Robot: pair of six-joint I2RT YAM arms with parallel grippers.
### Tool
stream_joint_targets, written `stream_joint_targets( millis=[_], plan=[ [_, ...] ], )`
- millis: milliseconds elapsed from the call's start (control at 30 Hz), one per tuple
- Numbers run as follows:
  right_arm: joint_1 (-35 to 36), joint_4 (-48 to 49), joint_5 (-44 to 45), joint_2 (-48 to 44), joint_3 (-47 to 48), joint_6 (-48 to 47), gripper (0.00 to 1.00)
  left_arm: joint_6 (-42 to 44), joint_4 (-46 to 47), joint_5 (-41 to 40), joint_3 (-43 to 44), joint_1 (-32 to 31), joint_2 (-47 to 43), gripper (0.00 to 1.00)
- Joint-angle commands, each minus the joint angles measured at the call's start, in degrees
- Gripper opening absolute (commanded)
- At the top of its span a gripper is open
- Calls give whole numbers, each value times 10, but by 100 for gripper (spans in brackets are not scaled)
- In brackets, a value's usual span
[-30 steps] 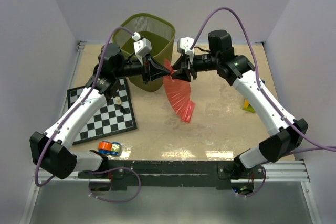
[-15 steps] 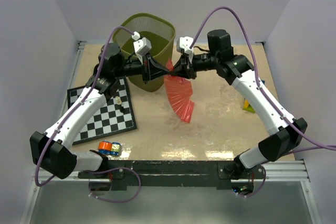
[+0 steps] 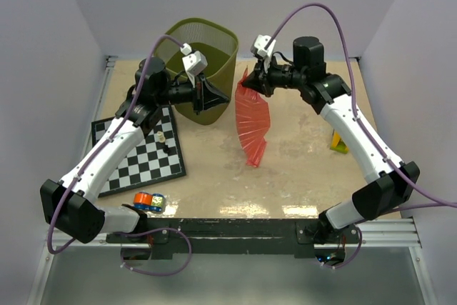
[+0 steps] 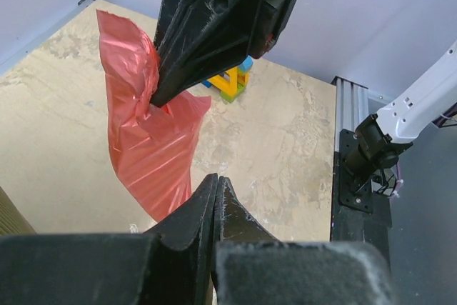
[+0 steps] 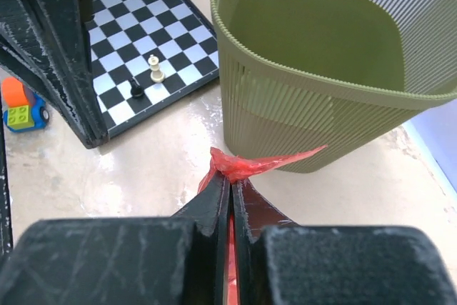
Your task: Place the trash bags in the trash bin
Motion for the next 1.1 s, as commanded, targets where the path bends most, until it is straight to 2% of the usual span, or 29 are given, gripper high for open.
stream_joint_targets(
  millis=[0, 33, 100, 133, 267, 467, 733, 967, 1067],
  plan=[
    [-1, 28, -9, -11, 8, 10, 2, 11, 28, -15, 10, 4, -6, 0],
    [-1, 18, -20, -10, 10, -1, 2, 18, 28, -33, 5, 4, -10, 0],
    [-1, 9, -58, -10, 10, -14, 2, 35, 60, -62, 1, 4, -19, 16],
    [-1, -3, -74, -9, 10, -29, 3, 42, 66, -70, 1, 4, -21, 20],
    [1, -34, -118, -7, 7, -56, 5, 52, 84, -66, 2, 4, -21, 26],
    [4, -30, -121, -6, 9, -52, 6, 29, 128, -20, -6, 3, -10, 33],
    [4, -20, -124, 1, 16, -35, 6, 36, 135, 20, 3, -5, 9, 38],
    [5, -20, -134, 2, 19, -36, 6, 66, 117, 6, 8, -14, 20, 38],
    [5, -22, -134, 1, 18, -36, 7, 65, 121, 8, 13, -15, 26, 34]
  ],
)
